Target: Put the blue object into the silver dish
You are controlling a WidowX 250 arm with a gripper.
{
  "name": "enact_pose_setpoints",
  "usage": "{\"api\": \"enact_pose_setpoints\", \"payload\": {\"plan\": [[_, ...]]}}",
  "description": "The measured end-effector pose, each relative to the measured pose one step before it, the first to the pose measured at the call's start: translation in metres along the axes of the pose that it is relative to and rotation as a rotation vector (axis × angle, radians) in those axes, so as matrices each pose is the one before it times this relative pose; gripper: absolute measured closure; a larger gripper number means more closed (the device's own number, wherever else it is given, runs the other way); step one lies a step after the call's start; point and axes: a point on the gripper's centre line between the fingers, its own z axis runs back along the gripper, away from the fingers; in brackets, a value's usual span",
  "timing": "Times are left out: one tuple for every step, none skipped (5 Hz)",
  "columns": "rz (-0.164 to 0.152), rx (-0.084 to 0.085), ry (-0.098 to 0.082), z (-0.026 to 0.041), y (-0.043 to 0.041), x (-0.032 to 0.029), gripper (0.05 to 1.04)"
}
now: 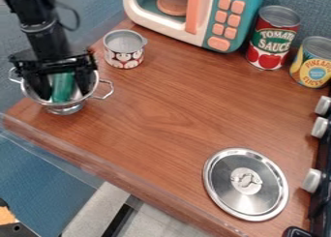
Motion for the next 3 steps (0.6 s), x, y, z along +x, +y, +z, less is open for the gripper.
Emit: {"api": "enact_pose_setpoints", "payload": {"plan": [[-0.0188, -0.0275, -0.0146, 0.01995, -0.01703, -0.00036, 0.081], [-0.0044, -0.0805, -0.0763, 0.04502, -0.02183, 0.00842, 0.084], [-0.0451, -0.0254, 0.0250, 0.00629, -0.01036, -0.00363, 0.084]]}}
